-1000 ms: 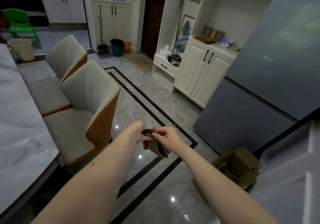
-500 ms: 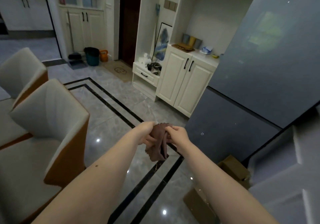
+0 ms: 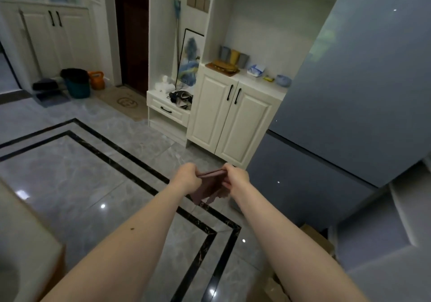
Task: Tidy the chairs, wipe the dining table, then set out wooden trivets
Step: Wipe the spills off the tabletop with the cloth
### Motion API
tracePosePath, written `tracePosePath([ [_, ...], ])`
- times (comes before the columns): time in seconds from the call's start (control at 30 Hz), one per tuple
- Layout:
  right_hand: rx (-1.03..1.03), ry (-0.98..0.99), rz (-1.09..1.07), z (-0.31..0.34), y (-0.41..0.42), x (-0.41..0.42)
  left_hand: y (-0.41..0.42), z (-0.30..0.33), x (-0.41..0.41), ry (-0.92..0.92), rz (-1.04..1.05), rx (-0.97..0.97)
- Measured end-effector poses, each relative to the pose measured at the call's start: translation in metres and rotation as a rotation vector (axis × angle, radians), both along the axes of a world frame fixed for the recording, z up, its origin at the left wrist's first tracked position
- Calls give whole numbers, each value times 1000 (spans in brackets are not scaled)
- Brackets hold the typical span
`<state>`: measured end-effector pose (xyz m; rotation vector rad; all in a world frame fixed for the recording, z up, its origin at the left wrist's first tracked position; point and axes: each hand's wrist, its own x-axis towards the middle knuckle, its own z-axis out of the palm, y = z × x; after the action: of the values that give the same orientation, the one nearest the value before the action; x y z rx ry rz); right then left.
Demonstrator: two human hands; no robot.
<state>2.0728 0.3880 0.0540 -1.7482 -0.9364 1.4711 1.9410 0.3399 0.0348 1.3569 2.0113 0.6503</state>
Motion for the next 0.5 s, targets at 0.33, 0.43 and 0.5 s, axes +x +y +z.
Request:
tracePosePath([
  [0.33,218,-3,188,0,199,-21,212,11,-53,-293,72,84],
  [0.43,276,51,196,10,255,-27,270,22,-65,-362,109,141],
  [0.5,280,84,215,17,289,-32,306,25,-74,-373,140,154],
])
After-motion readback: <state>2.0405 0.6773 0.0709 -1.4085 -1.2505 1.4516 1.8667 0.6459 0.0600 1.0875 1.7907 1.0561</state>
